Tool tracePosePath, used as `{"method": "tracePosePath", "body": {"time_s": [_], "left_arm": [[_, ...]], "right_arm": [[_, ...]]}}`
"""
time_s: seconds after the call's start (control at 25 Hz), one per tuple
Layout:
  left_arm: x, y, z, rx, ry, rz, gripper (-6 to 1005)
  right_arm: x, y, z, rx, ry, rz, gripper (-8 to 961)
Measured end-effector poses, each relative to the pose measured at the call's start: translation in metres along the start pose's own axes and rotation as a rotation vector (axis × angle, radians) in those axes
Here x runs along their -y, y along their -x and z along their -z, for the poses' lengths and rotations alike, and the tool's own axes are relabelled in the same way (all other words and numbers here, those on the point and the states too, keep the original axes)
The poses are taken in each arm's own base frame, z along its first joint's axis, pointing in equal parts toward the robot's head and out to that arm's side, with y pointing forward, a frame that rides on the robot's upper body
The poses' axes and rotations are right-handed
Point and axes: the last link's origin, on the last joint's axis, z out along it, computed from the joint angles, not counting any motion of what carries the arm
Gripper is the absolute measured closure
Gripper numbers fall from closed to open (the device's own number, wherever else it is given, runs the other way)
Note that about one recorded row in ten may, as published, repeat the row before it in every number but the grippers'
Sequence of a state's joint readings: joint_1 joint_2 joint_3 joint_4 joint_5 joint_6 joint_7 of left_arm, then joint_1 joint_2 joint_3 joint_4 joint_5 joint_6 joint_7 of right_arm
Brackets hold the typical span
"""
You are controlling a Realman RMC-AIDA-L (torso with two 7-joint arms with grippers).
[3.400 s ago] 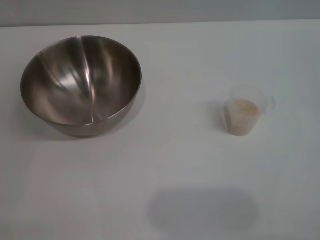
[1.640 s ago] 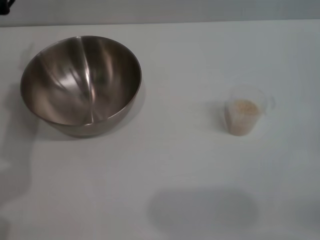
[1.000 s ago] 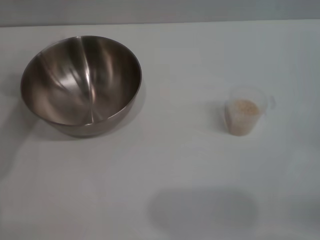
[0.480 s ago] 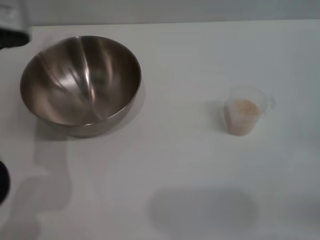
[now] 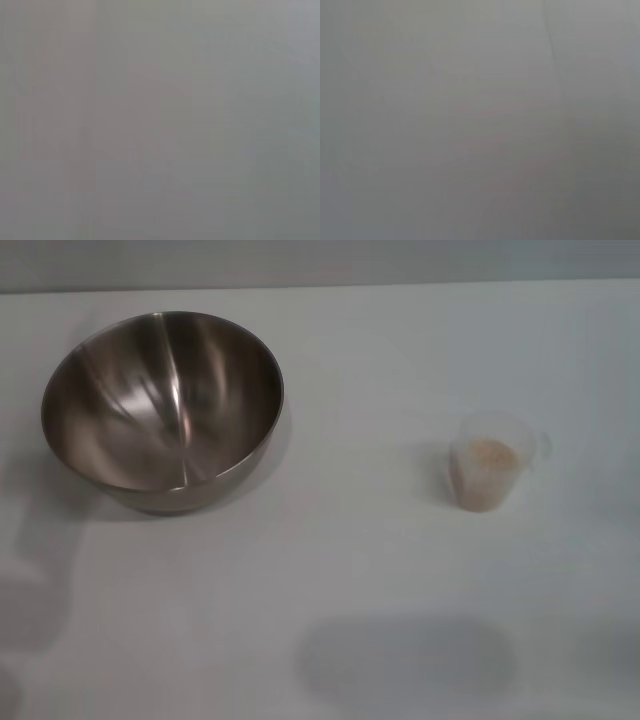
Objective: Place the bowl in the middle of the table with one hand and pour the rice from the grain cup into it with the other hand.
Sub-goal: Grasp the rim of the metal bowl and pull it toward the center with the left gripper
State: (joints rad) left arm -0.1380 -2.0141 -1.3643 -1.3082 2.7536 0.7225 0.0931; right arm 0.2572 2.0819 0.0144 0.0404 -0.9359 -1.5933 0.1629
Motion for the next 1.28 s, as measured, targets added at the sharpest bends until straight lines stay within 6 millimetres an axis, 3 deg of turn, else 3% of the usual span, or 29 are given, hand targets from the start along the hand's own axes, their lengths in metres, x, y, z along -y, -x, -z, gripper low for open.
{"method": "tracePosePath", "body": {"time_s": [0.24,0.6,0.68,0.92,1.28], "left_arm": [[-0.008,0.001,-0.031,0.375,0.087,-0.074,188],[-0.006,-0.008,-0.049,0.827,0.125,-0.109,188],[-0.004,-0.002,-0.047,0.954,0.152,-0.099,189],[0.007,0.011,-0.035,1.092,0.169,-0.077,189],[0.025,0.055,-0.009,1.265,0.190,0.012,189]], "right_arm": [[-0.003,-0.002,-0.003,-0.009,0.007,0.005,119],[-0.012,-0.006,-0.009,-0.034,0.034,0.022,120],[-0.013,-0.006,-0.009,-0.035,0.035,0.021,120],[-0.012,-0.006,-0.009,-0.035,0.035,0.022,120],[-0.014,-0.006,-0.009,-0.035,0.045,0.022,119]]}}
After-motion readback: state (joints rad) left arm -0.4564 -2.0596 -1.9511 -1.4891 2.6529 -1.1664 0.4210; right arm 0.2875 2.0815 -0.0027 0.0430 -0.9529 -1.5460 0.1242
